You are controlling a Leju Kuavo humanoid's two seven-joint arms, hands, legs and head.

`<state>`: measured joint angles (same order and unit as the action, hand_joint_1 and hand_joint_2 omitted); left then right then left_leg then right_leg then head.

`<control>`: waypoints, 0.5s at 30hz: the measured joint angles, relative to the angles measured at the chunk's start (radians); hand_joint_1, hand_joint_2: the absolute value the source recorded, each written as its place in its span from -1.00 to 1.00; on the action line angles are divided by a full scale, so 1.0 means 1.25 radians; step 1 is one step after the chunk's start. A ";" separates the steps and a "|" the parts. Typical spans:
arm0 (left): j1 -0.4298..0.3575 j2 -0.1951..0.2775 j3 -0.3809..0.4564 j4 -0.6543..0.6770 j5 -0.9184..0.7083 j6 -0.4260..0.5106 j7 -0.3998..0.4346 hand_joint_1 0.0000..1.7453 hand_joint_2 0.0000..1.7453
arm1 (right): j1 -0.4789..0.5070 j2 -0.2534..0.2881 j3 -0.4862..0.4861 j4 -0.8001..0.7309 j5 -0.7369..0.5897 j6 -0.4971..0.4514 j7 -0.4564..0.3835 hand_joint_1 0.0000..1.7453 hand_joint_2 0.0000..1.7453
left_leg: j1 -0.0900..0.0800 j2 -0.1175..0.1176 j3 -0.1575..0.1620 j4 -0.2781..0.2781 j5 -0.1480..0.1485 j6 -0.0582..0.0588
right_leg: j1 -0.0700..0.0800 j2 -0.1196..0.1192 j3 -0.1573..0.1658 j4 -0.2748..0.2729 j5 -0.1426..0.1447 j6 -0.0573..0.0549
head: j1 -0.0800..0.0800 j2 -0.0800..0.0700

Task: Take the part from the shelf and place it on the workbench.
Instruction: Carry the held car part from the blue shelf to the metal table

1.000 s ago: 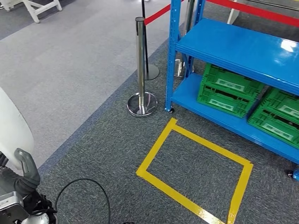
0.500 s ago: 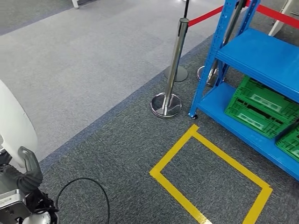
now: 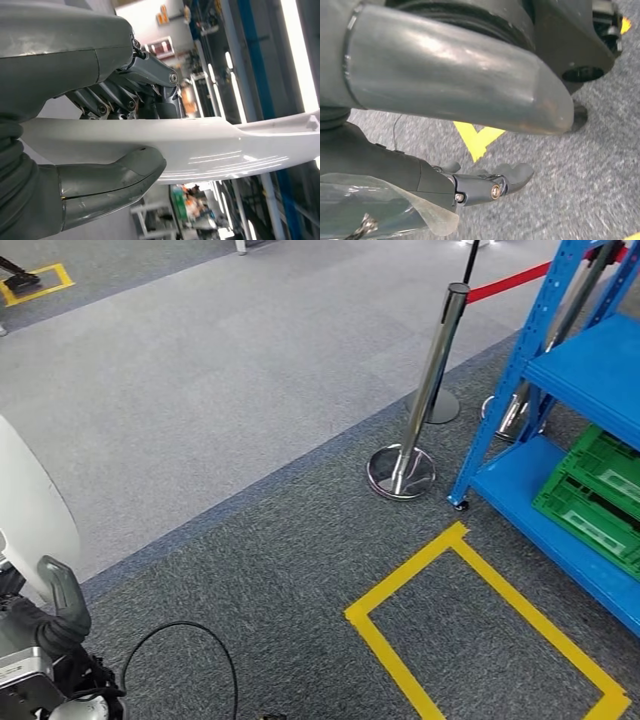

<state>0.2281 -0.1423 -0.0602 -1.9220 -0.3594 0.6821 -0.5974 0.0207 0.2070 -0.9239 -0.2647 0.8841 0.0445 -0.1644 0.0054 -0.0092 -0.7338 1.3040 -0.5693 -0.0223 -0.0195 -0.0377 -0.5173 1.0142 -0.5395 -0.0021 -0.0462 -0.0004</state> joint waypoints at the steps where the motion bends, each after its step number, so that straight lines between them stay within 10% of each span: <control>1: 0.000 0.000 0.000 0.001 0.000 0.000 0.000 1.00 1.00 | -0.001 0.000 0.000 0.000 0.000 0.000 0.000 -1.00 -1.00 | 0.001 0.002 0.009 -0.018 0.017 0.001 | 0.001 -0.011 0.002 0.000 -0.002 0.000 | 0.000 0.000; 4: 0.000 0.001 0.000 0.002 0.000 0.000 0.001 1.00 1.00 | -0.003 0.000 0.000 0.000 0.001 0.000 0.000 -1.00 -1.00 | -0.006 0.038 0.089 -0.169 0.081 0.011 | 0.003 -0.039 0.011 0.000 -0.010 0.006 | 0.000 0.000; 6: -0.001 0.002 0.000 0.002 0.000 0.000 0.002 1.00 1.00 | -0.003 0.000 0.000 0.000 0.002 0.000 0.000 -1.00 -1.00 | -0.014 0.057 0.112 -0.215 0.084 0.020 | 0.006 -0.055 0.014 -0.003 -0.016 0.014 | 0.001 0.000; 9: 0.000 0.003 0.000 0.003 0.000 0.000 0.002 1.00 1.00 | -0.007 0.000 0.000 0.000 0.003 0.000 0.000 -1.00 -1.00 | -0.014 0.034 0.116 -0.225 0.085 0.033 | 0.007 -0.070 0.028 -0.011 -0.021 0.026 | 0.001 0.000; 13: -0.002 0.004 -0.002 0.003 0.000 0.000 0.002 1.00 1.00 | -0.010 0.000 0.000 0.000 0.003 0.000 -0.001 -1.00 -1.00 | -0.008 0.000 0.122 -0.239 0.094 0.047 | 0.005 0.015 -0.037 0.121 -0.091 0.032 | 0.009 0.000; 15: -0.002 0.004 -0.003 0.004 0.000 0.000 0.002 1.00 1.00 | -0.007 -0.001 -0.002 0.000 0.003 0.000 -0.001 -1.00 -1.00 | -0.009 -0.021 0.122 -0.238 0.093 0.049 | 0.006 0.028 -0.088 0.202 -0.106 0.032 | 0.010 0.000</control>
<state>0.2259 -0.1371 -0.0635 -1.9164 -0.3593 0.6821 -0.5955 0.0118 0.2057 -0.9258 -0.2643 0.8884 0.0441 -0.1652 -0.0061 -0.0356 -0.5815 1.0067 -0.4531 0.0391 -0.0121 -0.0027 -0.6274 1.2666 -0.6723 0.0376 -0.0333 -0.0004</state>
